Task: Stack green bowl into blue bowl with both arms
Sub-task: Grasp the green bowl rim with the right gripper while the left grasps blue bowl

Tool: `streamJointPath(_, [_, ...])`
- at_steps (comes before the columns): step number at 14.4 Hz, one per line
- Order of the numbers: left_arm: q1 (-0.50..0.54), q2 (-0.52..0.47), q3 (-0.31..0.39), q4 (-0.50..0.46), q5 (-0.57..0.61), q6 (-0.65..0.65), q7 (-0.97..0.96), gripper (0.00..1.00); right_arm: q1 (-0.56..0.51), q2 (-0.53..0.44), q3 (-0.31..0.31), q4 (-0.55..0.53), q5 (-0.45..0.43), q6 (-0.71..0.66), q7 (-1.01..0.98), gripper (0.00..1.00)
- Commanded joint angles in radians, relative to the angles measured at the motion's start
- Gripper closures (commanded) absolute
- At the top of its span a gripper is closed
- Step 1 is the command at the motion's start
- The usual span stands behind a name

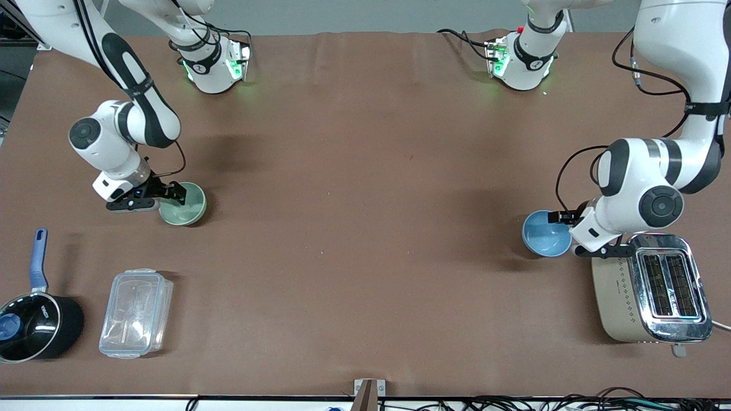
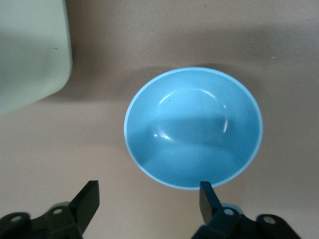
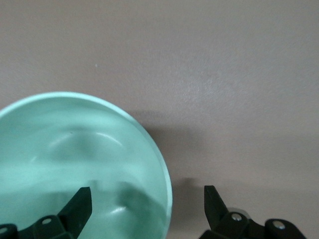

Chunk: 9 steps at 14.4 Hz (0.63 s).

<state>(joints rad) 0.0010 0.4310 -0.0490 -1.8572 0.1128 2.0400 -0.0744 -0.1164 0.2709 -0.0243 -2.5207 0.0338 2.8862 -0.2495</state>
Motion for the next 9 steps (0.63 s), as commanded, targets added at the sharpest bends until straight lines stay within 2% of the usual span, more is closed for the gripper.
streamJointPath(1, [0.007, 0.034, -0.002, 0.01, 0.019, 0.028, -0.013, 0.15, 0.0, -0.012, 0.003, -0.004, 0.018, 0.004, -0.017, 0.07])
streamJointPath(2, [0.016, 0.051, -0.002, 0.01, 0.019, 0.041, -0.013, 0.17, 0.0, -0.013, 0.003, -0.004, 0.018, 0.002, -0.016, 0.12])
streamJointPath(3, [0.017, 0.061, -0.002, 0.01, 0.019, 0.057, -0.013, 0.18, 0.001, -0.012, 0.003, -0.003, 0.018, -0.001, -0.016, 0.22])
streamJointPath(4, [0.019, 0.066, 0.0, 0.012, 0.019, 0.066, -0.013, 0.2, 0.0, -0.013, 0.004, -0.003, 0.018, -0.005, -0.013, 0.39])
streamJointPath(5, [0.019, 0.066, 0.0, 0.012, 0.019, 0.069, -0.013, 0.22, -0.002, -0.016, 0.003, -0.003, 0.018, -0.008, -0.014, 0.47])
streamJointPath(9, [0.033, 0.107, 0.001, 0.045, 0.019, 0.071, -0.013, 0.31, -0.005, -0.03, 0.004, -0.001, 0.018, -0.03, -0.013, 0.68])
